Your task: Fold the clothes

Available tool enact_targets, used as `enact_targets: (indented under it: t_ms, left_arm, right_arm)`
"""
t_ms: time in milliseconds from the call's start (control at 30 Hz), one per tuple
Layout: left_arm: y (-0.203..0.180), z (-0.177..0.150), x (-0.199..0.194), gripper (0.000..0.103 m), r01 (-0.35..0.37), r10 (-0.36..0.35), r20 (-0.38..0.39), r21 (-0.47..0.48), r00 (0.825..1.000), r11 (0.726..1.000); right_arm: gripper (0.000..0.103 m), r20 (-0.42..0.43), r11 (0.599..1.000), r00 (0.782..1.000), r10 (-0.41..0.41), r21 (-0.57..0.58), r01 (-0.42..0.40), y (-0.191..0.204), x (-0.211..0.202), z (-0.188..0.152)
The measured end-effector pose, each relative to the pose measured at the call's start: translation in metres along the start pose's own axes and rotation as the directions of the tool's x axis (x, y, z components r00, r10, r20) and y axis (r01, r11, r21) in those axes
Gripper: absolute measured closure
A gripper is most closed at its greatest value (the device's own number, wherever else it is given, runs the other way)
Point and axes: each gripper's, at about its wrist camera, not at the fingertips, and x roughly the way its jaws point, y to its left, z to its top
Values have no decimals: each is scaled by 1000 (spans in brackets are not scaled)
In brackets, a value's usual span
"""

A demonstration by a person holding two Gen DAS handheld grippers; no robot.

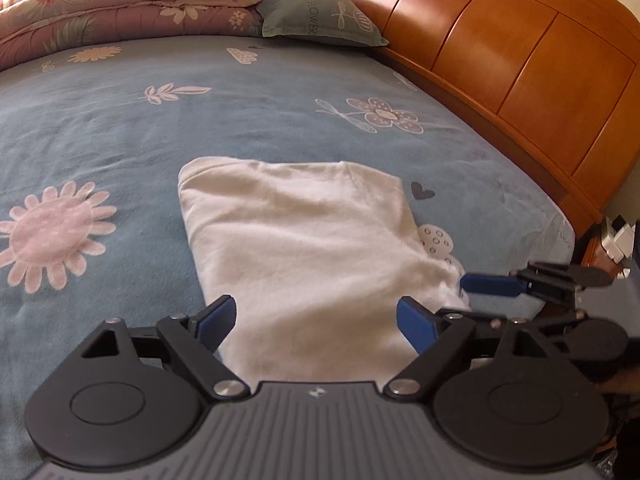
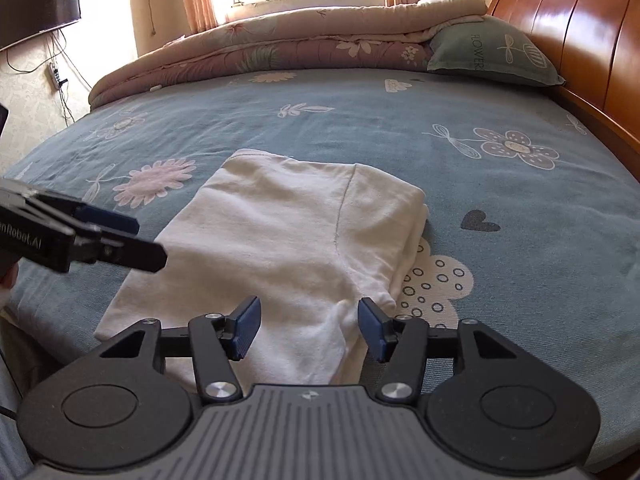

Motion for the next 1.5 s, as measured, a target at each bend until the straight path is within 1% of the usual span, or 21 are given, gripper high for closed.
enact_targets:
  t_ms: [133, 200, 267, 300, 367, 500, 567, 733, 833, 933, 1067, 1133, 1267, 1333, 1400, 1467, 1500]
  left_arm:
    - [-6, 17, 20, 15, 15, -15, -1, -32, 1000, 999]
    - [-5, 14, 35, 15, 8, -11, -43, -70, 999, 998]
    - [-3, 8, 43, 13, -3, -2, -51, -88, 999, 996]
    - [-4, 9, 41, 10, -5, 0, -49, -96, 999, 995]
    - [-7, 12, 38, 10, -10, 5, -45, -109, 999, 994]
    - [-10, 21, 27, 10, -32, 30, -18, -116, 999, 993]
    - [-10, 23, 24, 10, -45, 43, -17, -124, 999, 991]
    - [0, 18, 34, 10, -63, 52, -64, -170, 997, 983]
    - [3, 14, 33, 10, -52, 42, -57, -184, 997, 982]
    - [5, 16, 30, 10, -49, 38, -57, -193, 998, 980]
    - [8, 22, 29, 10, -52, 42, -54, -197, 998, 979]
    - [10, 26, 30, 10, -51, 41, -53, -196, 998, 979]
    - [5, 42, 36, 10, -25, 18, -39, -181, 999, 983]
    - [-3, 50, 40, 10, -4, 0, -26, -155, 1000, 988]
    - [-10, 56, 49, 10, 28, -31, -19, -141, 999, 990]
    - [-16, 59, 59, 10, 62, -65, -19, -134, 998, 989]
    - [-17, 59, 65, 10, 75, -79, -25, -134, 997, 988]
  right_arm:
    - [41, -3, 999, 1000, 6, 35, -6, -6, 2, -3]
    - [40, -4, 999, 1000, 1, 43, 0, -9, 1, -4]
    - [40, -4, 998, 1000, 2, 61, -2, -14, 0, -5]
    - [40, -5, 998, 1000, 3, 69, -3, -16, 1, -5]
    - [40, -4, 996, 1000, 5, 85, -4, -21, 0, -7]
    - [39, 37, 996, 999, 21, 87, -24, -22, -7, 2]
    - [37, 59, 996, 998, 30, 87, -35, -23, -11, 6]
    - [36, 84, 994, 994, 64, 83, -71, -18, -7, 18]
    - [34, 81, 994, 994, 74, 79, -80, -15, 1, 21]
    - [33, 67, 993, 995, 79, 87, -85, -16, 12, 21]
    - [32, 20, 990, 997, 70, 119, -71, -21, 27, 11]
    - [32, 21, 989, 997, 72, 125, -75, -23, 28, 7]
    - [30, 20, 989, 997, 73, 129, -75, -25, 29, 5]
    - [27, 13, 989, 998, 63, 134, -65, -27, 31, 3]
    - [25, -4, 988, 999, 51, 149, -50, -30, 34, -2]
    - [25, -15, 983, 998, 59, 178, -56, -34, 36, -8]
    - [25, -7, 980, 998, 65, 189, -63, -36, 36, -12]
